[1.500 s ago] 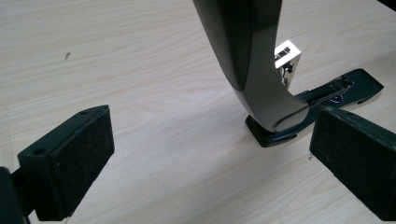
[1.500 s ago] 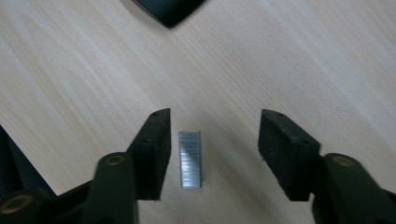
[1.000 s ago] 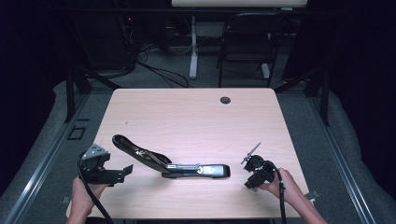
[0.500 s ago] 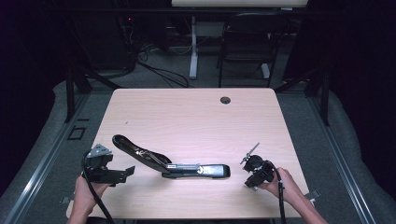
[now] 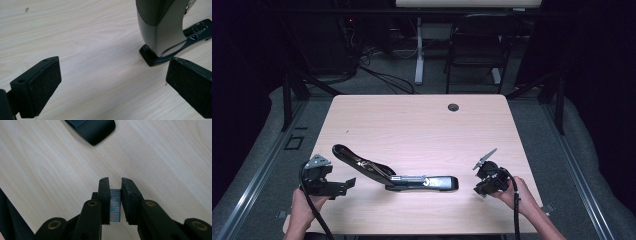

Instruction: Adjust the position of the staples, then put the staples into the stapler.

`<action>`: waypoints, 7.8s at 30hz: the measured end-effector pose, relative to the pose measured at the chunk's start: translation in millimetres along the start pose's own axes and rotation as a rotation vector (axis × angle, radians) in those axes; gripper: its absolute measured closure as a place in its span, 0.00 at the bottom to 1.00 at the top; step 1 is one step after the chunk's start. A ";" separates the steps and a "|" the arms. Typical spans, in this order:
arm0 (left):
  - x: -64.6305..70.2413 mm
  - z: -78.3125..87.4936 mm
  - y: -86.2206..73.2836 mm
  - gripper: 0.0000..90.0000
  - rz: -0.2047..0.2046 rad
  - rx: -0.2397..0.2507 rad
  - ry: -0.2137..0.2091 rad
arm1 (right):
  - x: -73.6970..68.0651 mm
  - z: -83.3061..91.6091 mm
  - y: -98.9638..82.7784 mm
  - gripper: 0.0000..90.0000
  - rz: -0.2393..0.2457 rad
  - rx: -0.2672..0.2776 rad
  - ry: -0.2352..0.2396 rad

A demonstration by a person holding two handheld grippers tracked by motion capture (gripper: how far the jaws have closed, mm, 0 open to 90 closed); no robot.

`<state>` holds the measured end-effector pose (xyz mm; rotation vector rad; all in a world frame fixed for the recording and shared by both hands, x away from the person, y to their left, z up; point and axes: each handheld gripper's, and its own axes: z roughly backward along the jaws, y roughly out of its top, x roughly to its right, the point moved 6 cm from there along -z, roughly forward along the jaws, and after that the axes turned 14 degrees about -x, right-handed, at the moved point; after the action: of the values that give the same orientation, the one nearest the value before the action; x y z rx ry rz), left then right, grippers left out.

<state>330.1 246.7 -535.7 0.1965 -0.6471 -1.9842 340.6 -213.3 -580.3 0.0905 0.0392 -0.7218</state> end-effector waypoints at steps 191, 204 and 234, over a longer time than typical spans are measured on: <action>35.4 -5.2 31.4 0.47 -0.011 0.154 -0.137 | -53.8 52.2 167.9 0.87 0.381 0.339 0.015; 34.3 -4.6 30.1 0.52 0.000 0.160 -0.151 | -69.2 44.3 172.9 0.87 0.435 0.329 0.061; 33.6 -4.6 30.0 0.53 0.001 0.164 -0.158 | -87.3 12.4 169.6 0.87 0.521 0.243 0.087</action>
<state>338.8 205.4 -519.5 0.1396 -0.9123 -1.9599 387.3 -30.4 -550.4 0.3511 0.0097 -0.1989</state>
